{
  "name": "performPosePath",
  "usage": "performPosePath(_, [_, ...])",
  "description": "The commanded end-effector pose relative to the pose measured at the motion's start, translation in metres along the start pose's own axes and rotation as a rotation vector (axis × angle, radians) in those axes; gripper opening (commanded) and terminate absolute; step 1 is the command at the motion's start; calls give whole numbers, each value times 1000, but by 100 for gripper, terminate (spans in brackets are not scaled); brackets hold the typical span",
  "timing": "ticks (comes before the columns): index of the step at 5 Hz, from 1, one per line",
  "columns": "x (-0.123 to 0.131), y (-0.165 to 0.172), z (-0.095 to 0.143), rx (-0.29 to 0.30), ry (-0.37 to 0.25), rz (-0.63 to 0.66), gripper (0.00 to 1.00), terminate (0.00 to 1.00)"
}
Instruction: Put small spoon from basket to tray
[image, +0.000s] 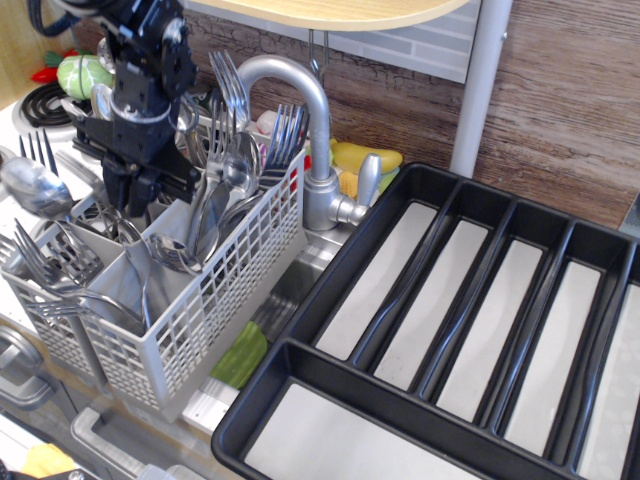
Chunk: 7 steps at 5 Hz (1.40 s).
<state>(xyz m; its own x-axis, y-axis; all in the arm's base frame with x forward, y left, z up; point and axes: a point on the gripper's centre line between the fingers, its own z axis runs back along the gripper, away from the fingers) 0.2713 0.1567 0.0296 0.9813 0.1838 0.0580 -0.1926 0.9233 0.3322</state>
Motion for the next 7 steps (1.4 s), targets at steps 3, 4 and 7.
performPosePath(3, [43, -15, 161, 149, -23, -70, 0, 0])
performPosePath(4, [48, -43, 188, 118, 64, -122, 0, 0])
performPosePath(7, [46, -93, 161, -83, 135, -211, 0, 0])
